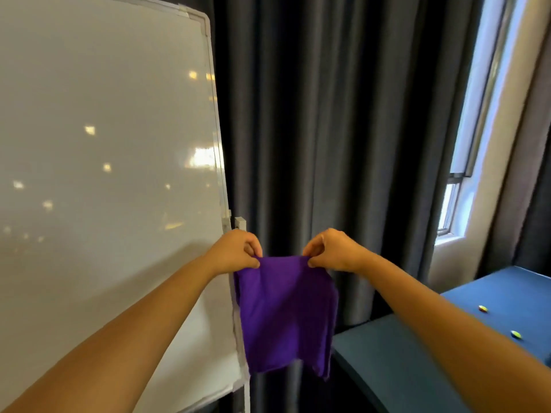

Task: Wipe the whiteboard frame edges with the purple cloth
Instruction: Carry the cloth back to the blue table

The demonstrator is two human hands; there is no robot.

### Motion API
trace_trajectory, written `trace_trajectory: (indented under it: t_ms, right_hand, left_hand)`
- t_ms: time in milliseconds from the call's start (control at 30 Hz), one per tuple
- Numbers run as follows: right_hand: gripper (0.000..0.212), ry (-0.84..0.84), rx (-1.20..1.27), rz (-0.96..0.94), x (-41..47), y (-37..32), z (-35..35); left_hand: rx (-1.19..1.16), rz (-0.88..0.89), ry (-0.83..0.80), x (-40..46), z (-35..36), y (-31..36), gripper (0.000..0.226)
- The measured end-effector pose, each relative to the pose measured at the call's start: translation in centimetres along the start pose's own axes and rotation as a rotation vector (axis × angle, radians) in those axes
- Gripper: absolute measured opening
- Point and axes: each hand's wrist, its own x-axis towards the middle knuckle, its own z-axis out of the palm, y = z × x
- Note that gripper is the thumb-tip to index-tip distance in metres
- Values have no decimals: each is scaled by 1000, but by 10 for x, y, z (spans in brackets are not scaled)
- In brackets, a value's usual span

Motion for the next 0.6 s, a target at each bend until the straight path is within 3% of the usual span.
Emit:
trace_trajectory:
  t_ms: [267,600]
  right_hand:
    - [19,144,-144,178,-74,40,-65]
    - [19,212,-184,283,-147,127,-111]
  left_hand:
    - [-93,230,-157,39,53,74,25]
    - [-142,354,-215,69,150,160,23]
